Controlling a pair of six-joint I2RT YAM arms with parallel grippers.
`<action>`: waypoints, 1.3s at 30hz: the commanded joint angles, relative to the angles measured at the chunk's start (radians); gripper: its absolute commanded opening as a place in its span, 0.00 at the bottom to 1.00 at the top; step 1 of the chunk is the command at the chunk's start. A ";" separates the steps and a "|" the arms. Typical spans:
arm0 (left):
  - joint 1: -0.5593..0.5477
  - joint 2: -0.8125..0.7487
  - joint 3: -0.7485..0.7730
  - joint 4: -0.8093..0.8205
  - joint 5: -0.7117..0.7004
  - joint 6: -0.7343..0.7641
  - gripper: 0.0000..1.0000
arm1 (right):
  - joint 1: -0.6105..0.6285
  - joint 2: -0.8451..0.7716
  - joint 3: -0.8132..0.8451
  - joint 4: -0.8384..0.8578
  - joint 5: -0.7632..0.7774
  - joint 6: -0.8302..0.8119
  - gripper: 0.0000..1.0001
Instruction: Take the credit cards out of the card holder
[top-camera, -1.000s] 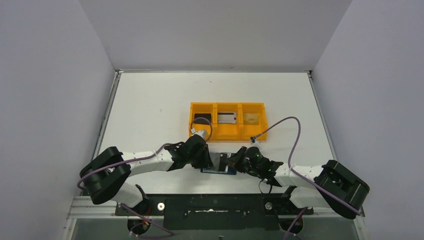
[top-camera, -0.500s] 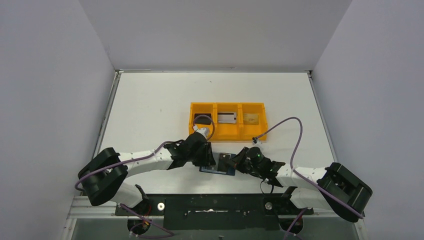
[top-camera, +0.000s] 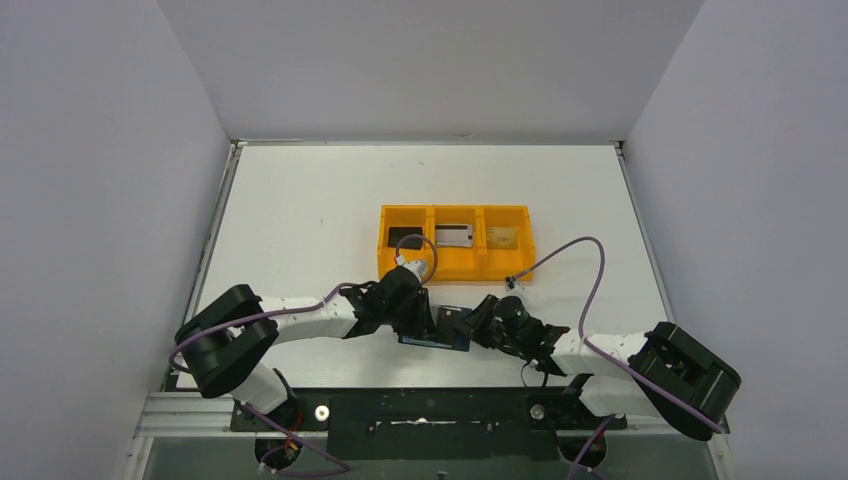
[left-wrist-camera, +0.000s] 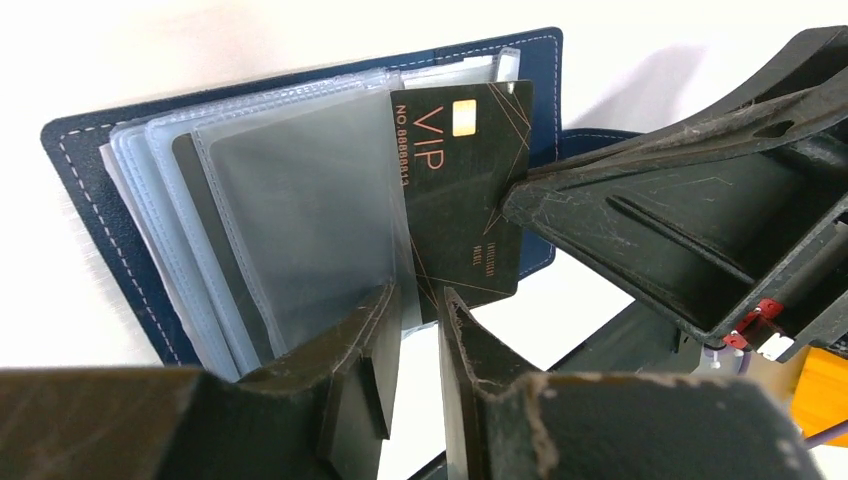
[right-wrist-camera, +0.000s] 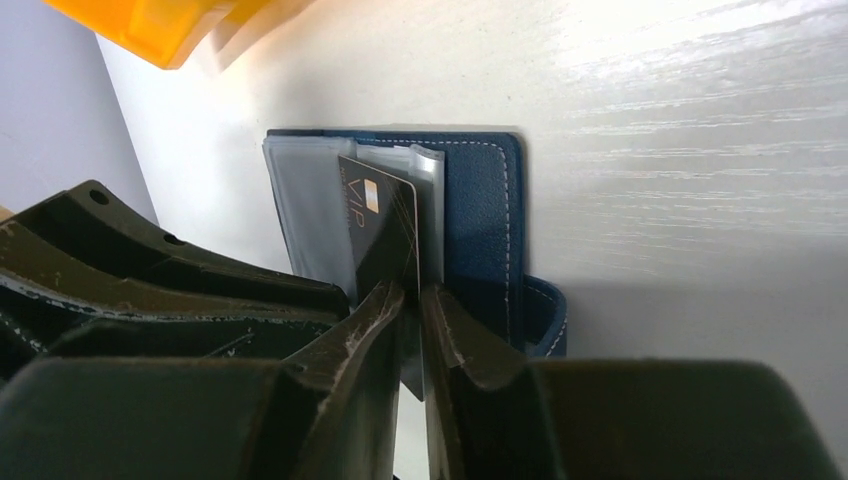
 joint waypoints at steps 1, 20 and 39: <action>-0.009 0.028 -0.012 -0.042 -0.033 -0.009 0.20 | -0.012 0.012 -0.041 0.104 -0.007 0.016 0.18; -0.011 0.003 -0.030 -0.081 -0.075 -0.014 0.15 | -0.014 0.012 -0.061 0.160 -0.002 0.015 0.00; 0.001 -0.244 0.017 -0.155 -0.212 0.026 0.35 | -0.019 -0.391 0.067 -0.249 0.104 -0.234 0.00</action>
